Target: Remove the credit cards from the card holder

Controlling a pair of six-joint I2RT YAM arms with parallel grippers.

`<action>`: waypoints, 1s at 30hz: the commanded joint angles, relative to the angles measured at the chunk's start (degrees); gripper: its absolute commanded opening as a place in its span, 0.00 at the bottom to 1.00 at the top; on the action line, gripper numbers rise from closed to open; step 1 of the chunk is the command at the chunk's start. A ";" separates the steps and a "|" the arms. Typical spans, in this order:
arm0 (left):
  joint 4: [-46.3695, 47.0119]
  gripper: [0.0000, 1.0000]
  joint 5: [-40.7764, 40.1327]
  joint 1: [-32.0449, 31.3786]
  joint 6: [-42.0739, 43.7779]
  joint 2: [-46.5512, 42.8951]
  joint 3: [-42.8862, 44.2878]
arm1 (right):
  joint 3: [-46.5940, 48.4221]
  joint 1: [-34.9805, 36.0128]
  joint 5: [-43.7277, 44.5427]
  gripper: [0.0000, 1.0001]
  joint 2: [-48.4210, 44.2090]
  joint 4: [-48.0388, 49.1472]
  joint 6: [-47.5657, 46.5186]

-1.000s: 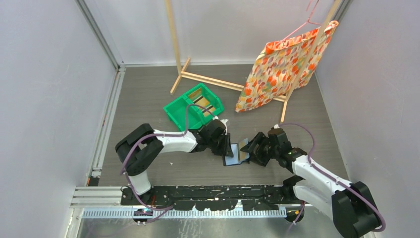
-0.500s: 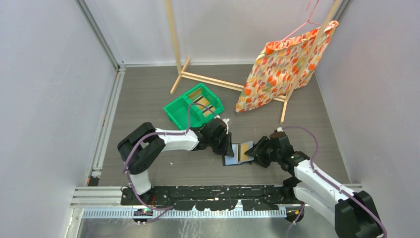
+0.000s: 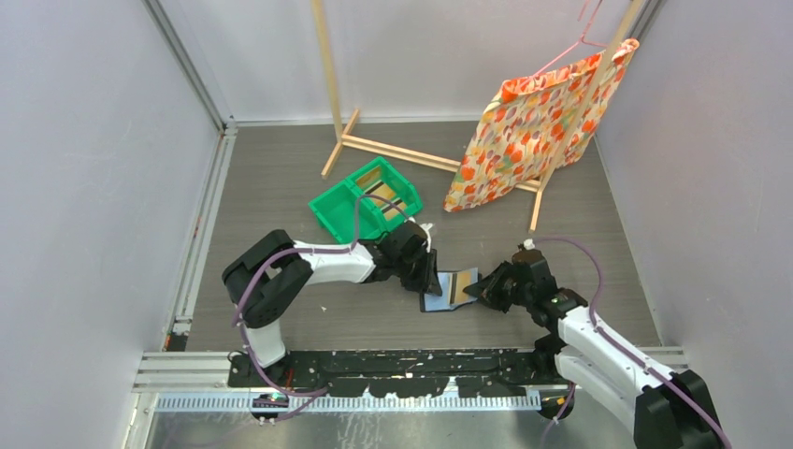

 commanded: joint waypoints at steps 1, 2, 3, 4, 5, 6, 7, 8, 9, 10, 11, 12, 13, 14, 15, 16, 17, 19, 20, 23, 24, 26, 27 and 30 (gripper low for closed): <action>-3.82 0.24 1.33 0.64 0.67 -0.10 0.18 | 0.36 0.07 0.25 0.01 -0.10 -3.08 -0.75; -3.87 0.24 1.73 0.89 0.33 -1.26 0.07 | -0.08 0.07 0.09 0.01 -0.18 -2.52 -0.66; -3.74 0.24 2.25 1.26 -0.44 -2.41 -0.30 | -0.48 0.06 -0.49 0.01 -0.21 -1.61 -0.47; -1.90 0.24 3.96 1.89 -1.99 -3.54 -1.32 | -0.99 0.03 -1.30 0.01 -0.23 -0.25 -0.15; 1.97 0.24 6.81 2.86 -4.31 -4.63 -3.12 | -1.40 0.02 -2.28 0.01 -0.34 1.26 0.23; 8.59 0.25 9.64 3.96 -7.35 -5.36 -4.93 | -1.78 0.02 -3.41 0.01 -0.53 2.77 0.57; 12.87 0.25 11.71 4.58 -10.04 -5.93 -6.49 | -1.92 0.06 -4.27 0.01 -0.80 4.18 0.95; 15.33 0.25 13.18 5.06 -12.85 -6.38 -7.45 | -1.90 0.09 -5.38 0.01 -1.25 5.32 1.00; 16.42 0.25 13.92 5.32 -14.17 -6.83 -7.95 | -1.79 0.06 -6.05 0.01 -1.73 6.58 1.05; 17.13 0.25 14.27 5.44 -15.04 -7.52 -8.38 | -1.81 0.02 -6.50 0.01 -2.23 7.21 0.80; 17.73 0.25 14.32 5.50 -15.79 -8.36 -8.80 | -1.86 0.04 -6.97 0.01 -2.90 7.74 0.83; 18.22 0.26 14.16 5.47 -16.54 -9.37 -9.20 | -1.96 0.08 -7.38 0.01 -3.57 8.26 0.90; 18.82 0.26 14.06 5.48 -17.21 -10.82 -9.83 | -2.17 0.01 -7.89 0.01 -4.25 9.06 0.89; 19.56 0.26 14.07 5.54 -18.01 -11.91 -10.40 | -2.49 0.08 -8.42 0.01 -5.09 9.80 1.03; 22.10 0.27 14.41 5.84 -19.42 -12.86 -11.39 | -2.71 0.04 -8.75 0.01 -6.34 10.34 1.06; 26.51 0.28 15.43 6.52 -22.06 -13.43 -13.18 | -3.03 0.07 -9.18 0.01 -7.28 10.96 1.00; 31.91 0.28 16.26 7.30 -25.23 -13.71 -15.35 | -3.26 0.03 -9.59 0.01 -8.34 11.61 0.84; 41.75 0.29 17.43 9.27 -31.32 -13.66 -19.46 | -3.68 0.07 -10.49 0.01 -10.20 13.01 0.69; 44.97 0.30 17.74 9.92 -33.69 -13.46 -20.97 | -3.81 0.03 -11.15 0.01 -11.04 14.54 0.91; 47.24 0.30 18.26 10.04 -35.15 -13.50 -22.23 | -4.04 0.03 -12.68 0.01 -12.78 17.72 1.95; 47.42 0.30 18.40 9.95 -35.25 -13.66 -22.41 | -4.01 0.06 -13.07 0.01 -13.03 18.40 2.30; 48.48 0.30 18.20 10.07 -35.29 -14.04 -23.00 | -4.12 0.04 -13.69 0.01 -13.02 19.90 3.24; 49.29 0.31 17.78 10.16 -35.33 -14.05 -23.41 | -4.40 0.07 -14.35 0.01 -12.70 21.68 4.16; 54.14 0.31 17.12 10.70 -37.50 -12.83 -25.25 | -5.05 0.05 -15.53 0.01 -10.92 28.17 7.36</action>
